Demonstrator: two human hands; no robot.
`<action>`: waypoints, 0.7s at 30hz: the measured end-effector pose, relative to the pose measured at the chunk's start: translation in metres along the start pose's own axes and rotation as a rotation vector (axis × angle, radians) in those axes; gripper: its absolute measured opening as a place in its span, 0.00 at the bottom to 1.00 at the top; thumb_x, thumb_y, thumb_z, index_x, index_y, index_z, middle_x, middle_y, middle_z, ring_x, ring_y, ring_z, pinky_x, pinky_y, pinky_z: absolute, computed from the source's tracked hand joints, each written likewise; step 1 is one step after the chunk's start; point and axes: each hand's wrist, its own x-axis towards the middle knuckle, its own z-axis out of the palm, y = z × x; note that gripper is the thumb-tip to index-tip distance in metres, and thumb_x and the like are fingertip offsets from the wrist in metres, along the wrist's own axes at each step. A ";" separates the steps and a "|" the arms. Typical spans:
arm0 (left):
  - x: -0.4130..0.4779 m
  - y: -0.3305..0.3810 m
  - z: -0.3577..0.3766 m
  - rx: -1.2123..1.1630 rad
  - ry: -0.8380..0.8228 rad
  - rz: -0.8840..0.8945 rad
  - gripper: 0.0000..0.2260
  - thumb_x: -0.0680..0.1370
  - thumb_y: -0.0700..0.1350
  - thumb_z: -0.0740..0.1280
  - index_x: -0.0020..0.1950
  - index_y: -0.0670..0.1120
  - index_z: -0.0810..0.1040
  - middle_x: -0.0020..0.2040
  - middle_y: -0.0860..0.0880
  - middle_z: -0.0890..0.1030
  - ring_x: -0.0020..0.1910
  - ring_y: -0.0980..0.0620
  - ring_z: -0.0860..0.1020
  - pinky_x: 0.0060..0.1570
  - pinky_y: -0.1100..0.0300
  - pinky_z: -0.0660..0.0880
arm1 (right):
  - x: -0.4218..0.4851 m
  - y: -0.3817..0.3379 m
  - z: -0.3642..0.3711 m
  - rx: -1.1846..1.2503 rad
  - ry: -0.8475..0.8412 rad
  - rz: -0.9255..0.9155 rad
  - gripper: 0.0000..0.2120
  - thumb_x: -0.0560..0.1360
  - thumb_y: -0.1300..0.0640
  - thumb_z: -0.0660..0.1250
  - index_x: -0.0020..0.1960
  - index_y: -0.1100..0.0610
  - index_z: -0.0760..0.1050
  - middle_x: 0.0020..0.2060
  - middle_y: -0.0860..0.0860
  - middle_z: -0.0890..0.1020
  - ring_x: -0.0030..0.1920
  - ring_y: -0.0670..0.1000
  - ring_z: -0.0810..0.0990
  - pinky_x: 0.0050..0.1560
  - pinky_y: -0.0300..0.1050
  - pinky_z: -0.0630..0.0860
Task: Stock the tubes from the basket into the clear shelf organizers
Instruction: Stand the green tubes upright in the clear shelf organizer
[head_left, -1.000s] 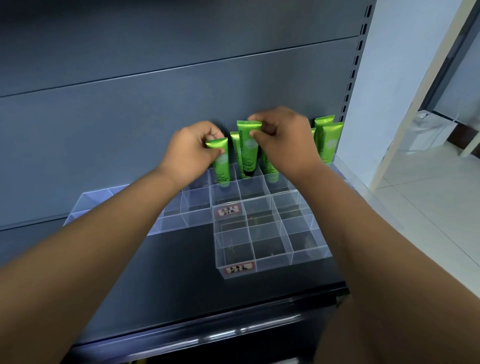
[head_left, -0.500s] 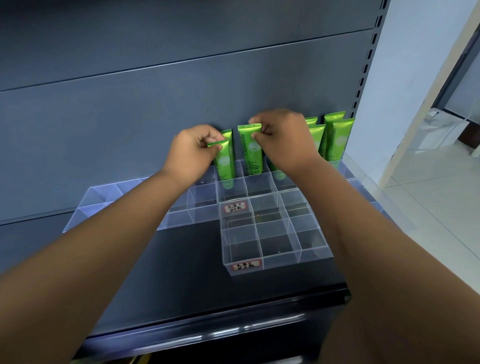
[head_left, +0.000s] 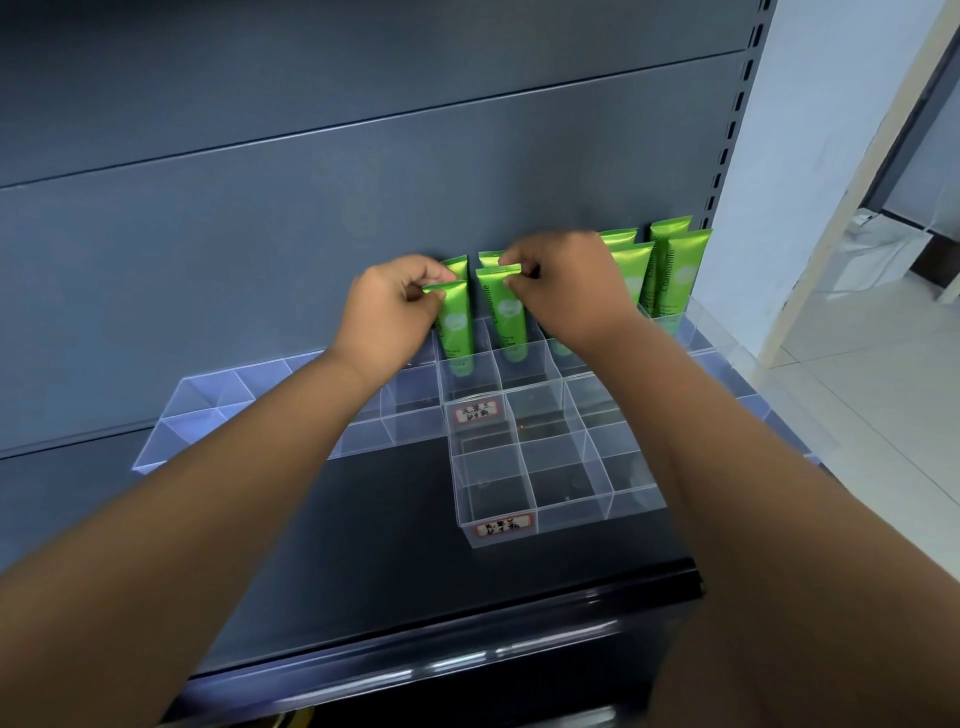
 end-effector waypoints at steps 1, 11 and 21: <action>-0.001 0.000 0.000 0.001 0.000 -0.001 0.14 0.78 0.33 0.68 0.52 0.52 0.84 0.46 0.56 0.83 0.42 0.59 0.79 0.48 0.68 0.75 | -0.001 0.001 0.001 0.003 0.000 0.010 0.10 0.74 0.60 0.72 0.54 0.57 0.85 0.45 0.54 0.87 0.47 0.56 0.83 0.48 0.42 0.73; -0.003 0.001 0.000 0.015 0.017 -0.005 0.16 0.78 0.33 0.67 0.53 0.54 0.84 0.46 0.54 0.84 0.41 0.54 0.81 0.48 0.61 0.78 | -0.001 0.003 0.002 0.003 0.019 0.069 0.11 0.73 0.62 0.71 0.54 0.56 0.85 0.48 0.53 0.87 0.49 0.57 0.84 0.52 0.49 0.80; -0.016 0.011 0.006 0.221 0.029 0.087 0.15 0.77 0.36 0.68 0.62 0.47 0.83 0.41 0.48 0.79 0.38 0.45 0.76 0.44 0.53 0.77 | -0.002 -0.002 0.005 -0.038 0.006 0.071 0.15 0.72 0.63 0.69 0.57 0.54 0.84 0.54 0.51 0.86 0.52 0.56 0.82 0.51 0.46 0.78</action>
